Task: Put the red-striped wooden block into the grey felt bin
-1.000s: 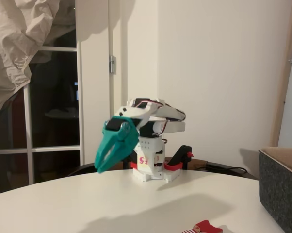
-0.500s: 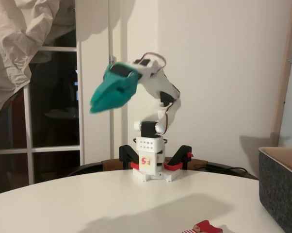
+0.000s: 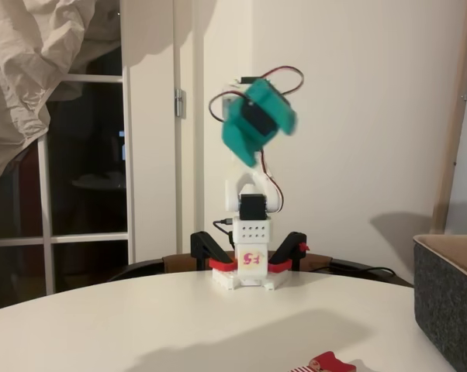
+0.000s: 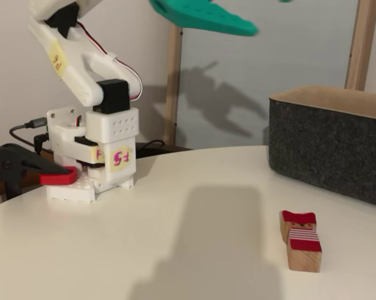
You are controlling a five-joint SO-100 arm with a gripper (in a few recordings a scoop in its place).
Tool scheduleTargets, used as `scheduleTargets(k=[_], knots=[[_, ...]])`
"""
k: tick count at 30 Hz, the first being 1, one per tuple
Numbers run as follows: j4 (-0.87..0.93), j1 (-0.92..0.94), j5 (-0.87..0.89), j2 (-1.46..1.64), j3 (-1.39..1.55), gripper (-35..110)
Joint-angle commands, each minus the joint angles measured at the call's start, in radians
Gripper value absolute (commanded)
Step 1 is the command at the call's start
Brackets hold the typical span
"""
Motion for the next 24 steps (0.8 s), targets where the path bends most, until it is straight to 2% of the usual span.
scheduleTargets(k=[1, 7, 12, 16, 24], knots=[[-0.002, -0.028, -0.067, -0.038, -0.035, 21], [0.115, -0.057, -0.230, -0.112, -0.037, 26], [0.324, -0.060, -0.368, -0.161, -0.037, 34], [0.469, -0.058, -0.446, -0.196, -0.032, 34], [0.591, -0.048, -0.480, -0.313, -0.028, 32]])
